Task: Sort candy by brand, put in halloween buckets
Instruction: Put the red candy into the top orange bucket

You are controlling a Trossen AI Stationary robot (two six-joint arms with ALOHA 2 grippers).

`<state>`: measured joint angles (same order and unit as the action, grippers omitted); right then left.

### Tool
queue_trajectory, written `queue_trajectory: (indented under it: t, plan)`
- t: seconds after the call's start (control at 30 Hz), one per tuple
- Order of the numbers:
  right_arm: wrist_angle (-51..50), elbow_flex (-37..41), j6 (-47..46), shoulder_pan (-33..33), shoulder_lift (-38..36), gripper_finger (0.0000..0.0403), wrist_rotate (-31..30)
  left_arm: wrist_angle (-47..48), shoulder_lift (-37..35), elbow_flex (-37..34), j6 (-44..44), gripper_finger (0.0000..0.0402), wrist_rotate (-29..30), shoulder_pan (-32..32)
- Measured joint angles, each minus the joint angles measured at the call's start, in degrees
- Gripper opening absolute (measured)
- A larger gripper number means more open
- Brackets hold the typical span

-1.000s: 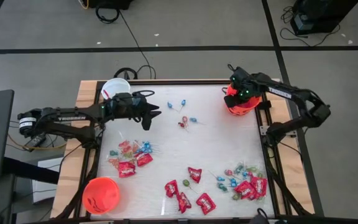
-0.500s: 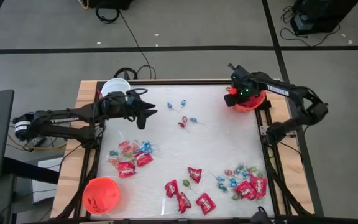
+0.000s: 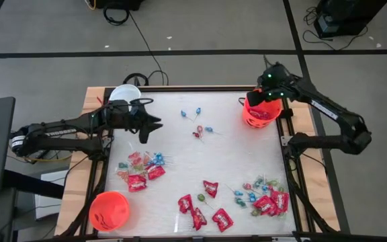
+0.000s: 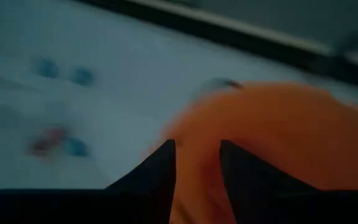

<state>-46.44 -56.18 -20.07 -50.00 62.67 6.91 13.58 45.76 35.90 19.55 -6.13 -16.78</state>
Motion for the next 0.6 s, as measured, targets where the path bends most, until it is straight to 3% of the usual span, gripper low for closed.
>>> queue_trajectory:
  t: [0.2,0.4,0.6]
  plan:
    - [13.4,-0.3,-8.5,9.8,-5.1,0.0135,1.8,20.9,-1.4,-0.3,-3.4,0.0156,-0.2,2.1]
    - [19.0,-0.3,-12.2,24.1,-1.3,0.0135,-1.1,24.8,0.1,-3.2,-2.8,0.0156,-6.6,8.3]
    - [21.0,-0.3,-13.2,34.7,5.7,0.0134,-7.8,30.1,0.4,-3.3,-3.3,0.0129,-7.7,20.6]
